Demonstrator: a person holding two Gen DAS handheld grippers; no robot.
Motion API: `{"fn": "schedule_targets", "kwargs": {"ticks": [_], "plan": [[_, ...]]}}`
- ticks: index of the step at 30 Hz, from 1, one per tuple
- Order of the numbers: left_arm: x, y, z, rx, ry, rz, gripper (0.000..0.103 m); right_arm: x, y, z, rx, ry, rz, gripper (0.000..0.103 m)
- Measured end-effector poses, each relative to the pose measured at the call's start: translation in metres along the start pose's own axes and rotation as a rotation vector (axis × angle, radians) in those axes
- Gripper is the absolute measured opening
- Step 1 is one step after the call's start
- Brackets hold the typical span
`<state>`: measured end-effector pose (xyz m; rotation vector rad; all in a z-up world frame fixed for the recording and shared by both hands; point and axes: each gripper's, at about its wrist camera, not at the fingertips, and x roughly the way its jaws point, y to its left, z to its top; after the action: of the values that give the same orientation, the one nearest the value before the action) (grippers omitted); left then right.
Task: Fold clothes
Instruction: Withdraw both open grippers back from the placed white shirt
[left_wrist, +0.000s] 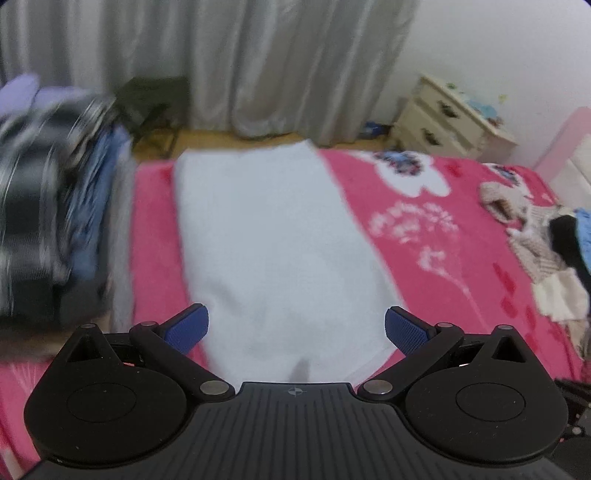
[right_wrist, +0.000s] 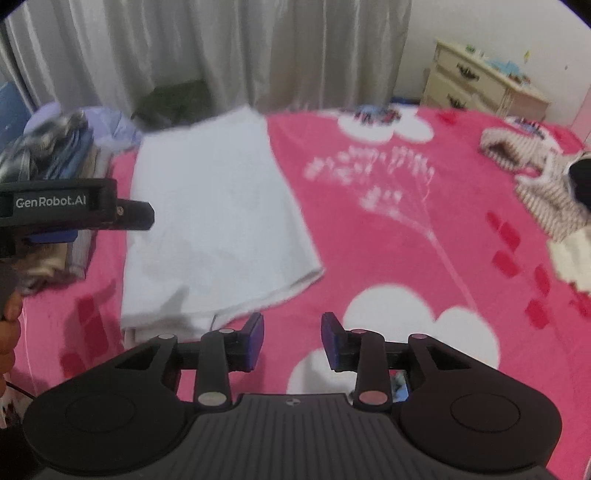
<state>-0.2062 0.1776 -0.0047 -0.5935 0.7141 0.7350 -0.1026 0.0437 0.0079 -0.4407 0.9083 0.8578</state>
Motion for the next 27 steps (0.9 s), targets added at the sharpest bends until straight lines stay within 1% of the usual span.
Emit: {"fn": "schedule_targets", "kwargs": {"ticks": [3, 5, 7, 9, 11, 15, 18, 21, 23, 26, 27], "plan": [[-0.009, -0.018, 0.018, 0.075, -0.065, -0.033, 0.103, -0.018, -0.010, 0.009, 0.004, -0.057, 0.015, 0.042], [-0.011, -0.029, 0.025, 0.114, -0.110, -0.057, 0.103, -0.027, -0.016, 0.012, -0.011, -0.091, 0.015, 0.046], [-0.009, -0.040, 0.030, 0.138, -0.140, -0.077, 0.103, -0.032, -0.024, 0.014, -0.022, -0.110, 0.008, 0.047], [-0.001, -0.052, 0.031, 0.162, -0.146, -0.081, 0.103, -0.029, -0.034, 0.015, -0.021, -0.110, 0.008, 0.047], [0.009, -0.063, 0.031, 0.184, -0.129, -0.071, 0.103, -0.022, -0.044, 0.015, -0.016, -0.107, 0.011, 0.047], [0.026, -0.078, 0.030, 0.179, -0.052, -0.053, 0.103, -0.003, -0.060, 0.011, 0.009, -0.116, 0.026, 0.047], [0.023, -0.081, 0.030, 0.212, -0.035, -0.037, 0.103, 0.011, -0.066, 0.009, 0.037, -0.107, 0.064, 0.047], [0.011, -0.088, 0.038, 0.290, -0.028, -0.017, 0.103, 0.017, -0.067, 0.012, 0.066, -0.088, 0.115, 0.047], [-0.002, -0.092, 0.043, 0.352, -0.041, -0.006, 0.103, 0.015, -0.065, 0.012, 0.070, -0.085, 0.138, 0.047], [-0.024, -0.100, 0.046, 0.479, -0.104, 0.032, 0.103, 0.010, -0.060, 0.009, 0.059, -0.089, 0.152, 0.048], [-0.031, -0.102, 0.046, 0.507, -0.127, 0.043, 0.103, 0.007, -0.058, 0.006, 0.056, -0.099, 0.148, 0.048]]}}
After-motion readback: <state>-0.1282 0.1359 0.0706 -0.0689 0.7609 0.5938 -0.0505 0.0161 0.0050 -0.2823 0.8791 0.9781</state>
